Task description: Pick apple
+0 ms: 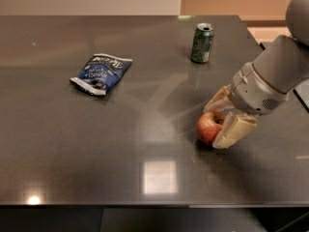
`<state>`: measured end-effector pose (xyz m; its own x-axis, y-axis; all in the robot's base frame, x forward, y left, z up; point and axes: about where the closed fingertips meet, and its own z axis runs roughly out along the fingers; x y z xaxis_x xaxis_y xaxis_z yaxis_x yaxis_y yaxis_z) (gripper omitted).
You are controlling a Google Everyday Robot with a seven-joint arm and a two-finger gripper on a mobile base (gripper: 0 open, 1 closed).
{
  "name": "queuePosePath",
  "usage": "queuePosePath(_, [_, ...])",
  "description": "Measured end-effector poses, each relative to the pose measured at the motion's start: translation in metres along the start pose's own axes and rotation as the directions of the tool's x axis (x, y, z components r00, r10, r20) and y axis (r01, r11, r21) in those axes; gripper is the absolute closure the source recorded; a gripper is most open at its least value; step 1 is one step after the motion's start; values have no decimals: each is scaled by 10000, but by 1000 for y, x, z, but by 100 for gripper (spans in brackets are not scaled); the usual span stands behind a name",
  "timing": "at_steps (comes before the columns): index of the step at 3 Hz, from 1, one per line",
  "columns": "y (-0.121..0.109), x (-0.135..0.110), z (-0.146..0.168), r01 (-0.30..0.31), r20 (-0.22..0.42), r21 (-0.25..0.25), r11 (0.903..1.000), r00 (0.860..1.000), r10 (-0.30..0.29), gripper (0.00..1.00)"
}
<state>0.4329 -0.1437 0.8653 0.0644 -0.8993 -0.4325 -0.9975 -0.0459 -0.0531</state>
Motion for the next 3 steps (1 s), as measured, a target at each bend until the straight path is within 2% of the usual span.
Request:
queuePosePath(1, [-6,-17,-23,127,391,-65,9999,9992,-125,89])
queuePosePath(2, [-17,-42,-54,176,720,-146,9997,9973,-165,100])
queuePosePath(3, [-29,-64,-83,258,1184,1,9997,9926,-257,100])
